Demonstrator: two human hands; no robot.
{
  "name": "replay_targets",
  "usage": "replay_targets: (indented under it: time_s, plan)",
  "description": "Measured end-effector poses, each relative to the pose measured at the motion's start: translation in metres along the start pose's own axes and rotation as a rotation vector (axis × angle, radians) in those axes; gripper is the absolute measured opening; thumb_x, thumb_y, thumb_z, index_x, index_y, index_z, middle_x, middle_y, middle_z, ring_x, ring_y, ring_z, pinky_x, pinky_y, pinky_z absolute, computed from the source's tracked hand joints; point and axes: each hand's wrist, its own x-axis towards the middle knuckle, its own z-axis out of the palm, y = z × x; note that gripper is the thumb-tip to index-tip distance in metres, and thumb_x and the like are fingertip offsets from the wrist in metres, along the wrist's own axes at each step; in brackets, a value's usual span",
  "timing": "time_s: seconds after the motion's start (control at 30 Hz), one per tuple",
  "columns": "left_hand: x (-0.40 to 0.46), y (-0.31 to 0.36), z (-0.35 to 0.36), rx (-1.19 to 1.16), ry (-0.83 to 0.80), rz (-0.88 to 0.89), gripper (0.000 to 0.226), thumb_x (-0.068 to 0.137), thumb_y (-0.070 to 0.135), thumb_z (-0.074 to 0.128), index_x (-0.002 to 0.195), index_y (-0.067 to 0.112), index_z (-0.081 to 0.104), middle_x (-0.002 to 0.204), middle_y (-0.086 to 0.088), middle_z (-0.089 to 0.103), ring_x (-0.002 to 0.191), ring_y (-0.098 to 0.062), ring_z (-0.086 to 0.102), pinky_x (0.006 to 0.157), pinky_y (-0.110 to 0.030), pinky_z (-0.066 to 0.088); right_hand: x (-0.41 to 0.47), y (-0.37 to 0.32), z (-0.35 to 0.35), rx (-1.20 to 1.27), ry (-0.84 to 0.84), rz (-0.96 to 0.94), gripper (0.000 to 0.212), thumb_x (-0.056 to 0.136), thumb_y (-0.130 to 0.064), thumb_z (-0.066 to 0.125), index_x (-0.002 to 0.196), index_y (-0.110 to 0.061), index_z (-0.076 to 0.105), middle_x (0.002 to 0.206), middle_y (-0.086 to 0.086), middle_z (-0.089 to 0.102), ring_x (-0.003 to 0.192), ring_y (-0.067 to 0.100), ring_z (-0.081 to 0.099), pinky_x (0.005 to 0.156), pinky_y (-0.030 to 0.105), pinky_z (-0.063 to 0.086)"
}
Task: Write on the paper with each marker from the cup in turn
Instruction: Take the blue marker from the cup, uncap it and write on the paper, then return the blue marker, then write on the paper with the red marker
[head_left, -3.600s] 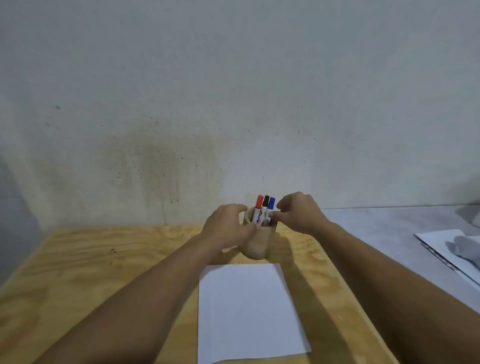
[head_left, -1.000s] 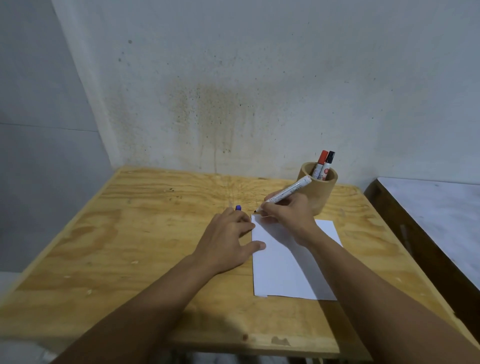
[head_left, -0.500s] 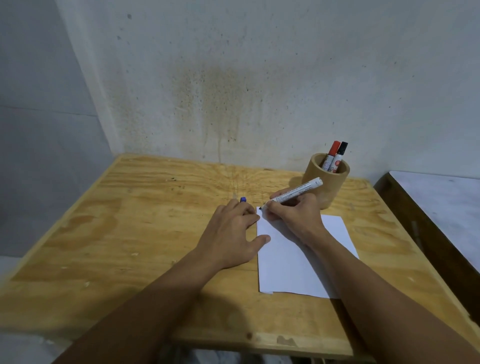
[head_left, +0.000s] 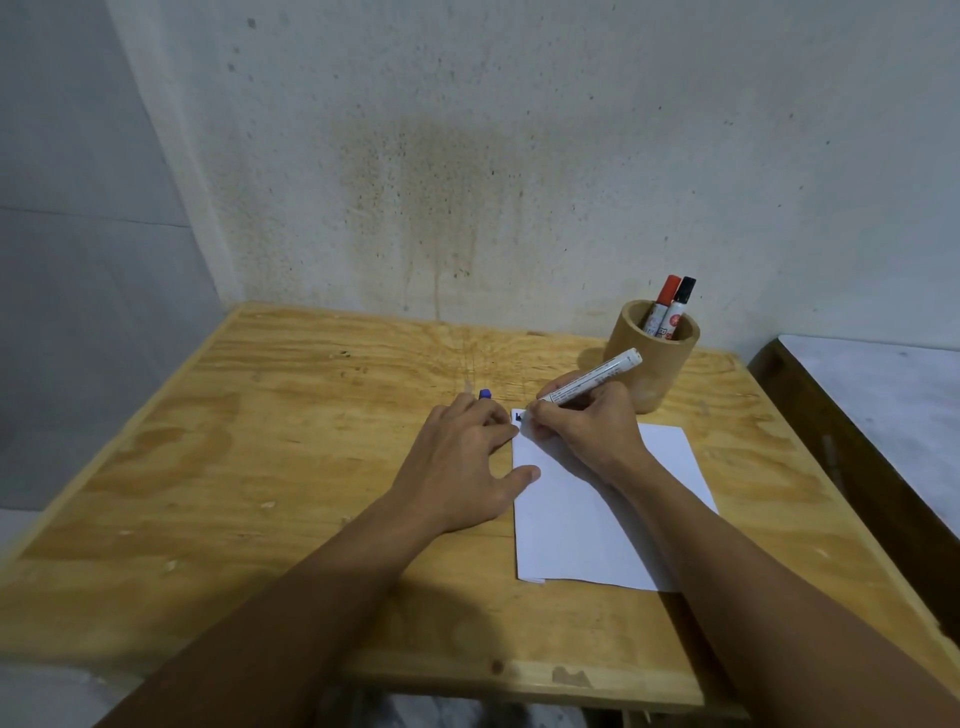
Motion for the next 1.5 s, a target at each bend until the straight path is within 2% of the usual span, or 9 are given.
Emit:
replay_targets:
  time_s: [0.3,0.47,0.57,0.63,0.77,0.87,1.03,1.3,1.5]
  plan:
    - [0.000,0.001,0.000,-0.038,0.000,-0.006,0.054,0.075,0.057,0.056,0.111,0.018,0.066,0.113,0.005,0.061,0.106,-0.013,0.047,0.091,-0.034,0.040,-0.002,-0.002,-0.001,0.003,0.014,0.017,0.001,0.075,0.003,0.069,0.075,0.004,0.069,0.072,0.019,0.071,0.066,0.016,0.067,0.062,0.029,0.058]
    - [0.011,-0.001,-0.009,-0.377,0.275,-0.238,0.028,0.079,0.021,0.070,0.103,0.015,0.060,0.105,0.004,0.051,0.084,-0.010,0.054,0.073,-0.026,0.049,-0.003,-0.007,-0.005,0.194,0.070,0.071,0.010,0.079,0.010,0.067,0.084,0.016,0.063,0.065,0.012,0.061,0.052,0.003,0.060,0.052,0.016,0.048]
    - [0.026,-0.006,-0.008,-0.347,0.181,-0.337,0.031,0.083,0.011,0.066,0.113,0.014,0.061,0.109,0.001,0.052,0.090,-0.015,0.055,0.077,-0.028,0.048,-0.002,-0.014,-0.004,0.310,0.071,0.102,0.015,0.078,0.012,0.070,0.089,0.015,0.061,0.067,0.013,0.059,0.052,0.005,0.060,0.052,0.017,0.049]
    - [0.033,-0.008,-0.006,-0.354,0.162,-0.377,0.021,0.083,0.004,0.064,0.102,0.012,0.068,0.099,-0.003,0.059,0.086,-0.017,0.058,0.074,-0.026,0.047,-0.001,-0.017,-0.005,0.373,0.099,0.109,0.014,0.076,0.012,0.072,0.087,0.011,0.062,0.069,0.013,0.060,0.058,0.010,0.063,0.056,0.021,0.054]
    - [0.042,-0.005,-0.016,-0.884,0.190,-0.656,0.016,0.081,-0.001,0.064,0.081,0.015,0.068,0.079,-0.005,0.066,0.070,-0.017,0.065,0.074,-0.034,0.058,-0.002,-0.021,-0.014,0.532,0.082,0.152,0.008,0.083,0.008,0.066,0.088,0.003,0.063,0.076,0.019,0.071,0.070,0.030,0.071,0.073,0.041,0.062]
    - [0.048,0.004,-0.026,-1.265,0.157,-0.768,0.016,0.084,-0.007,0.060,0.085,0.008,0.066,0.080,-0.013,0.067,0.068,-0.020,0.066,0.077,-0.037,0.059,-0.003,-0.029,-0.020,0.538,0.072,0.137,0.007,0.084,0.007,0.065,0.090,0.003,0.064,0.077,0.022,0.072,0.067,0.029,0.072,0.069,0.041,0.062]
    - [0.054,0.019,-0.028,-1.412,0.119,-0.782,0.013,0.086,-0.006,0.057,0.092,0.001,0.065,0.081,-0.016,0.070,0.070,-0.020,0.071,0.072,-0.032,0.060,-0.007,-0.035,-0.027,0.452,0.110,0.104,0.013,0.082,0.004,0.069,0.094,0.005,0.065,0.084,0.025,0.071,0.071,0.030,0.071,0.068,0.043,0.060]
    - [0.060,0.037,-0.029,-1.530,0.075,-0.743,0.010,0.084,-0.005,0.061,0.093,-0.007,0.065,0.076,-0.020,0.071,0.070,-0.024,0.073,0.065,-0.030,0.061,-0.011,-0.038,-0.047,0.373,0.131,0.027,0.023,0.080,-0.004,0.077,0.094,0.011,0.068,0.082,0.016,0.073,0.066,0.021,0.071,0.056,0.023,0.051]
    - [0.069,0.062,-0.031,-1.461,0.062,-0.678,0.006,0.082,0.001,0.067,0.086,-0.003,0.069,0.073,-0.015,0.072,0.066,-0.020,0.072,0.060,-0.026,0.060,-0.008,-0.040,-0.068,0.332,0.117,0.023,0.032,0.089,-0.016,0.069,0.096,0.015,0.065,0.071,0.014,0.057,0.059,0.016,0.050,0.053,0.022,0.041]
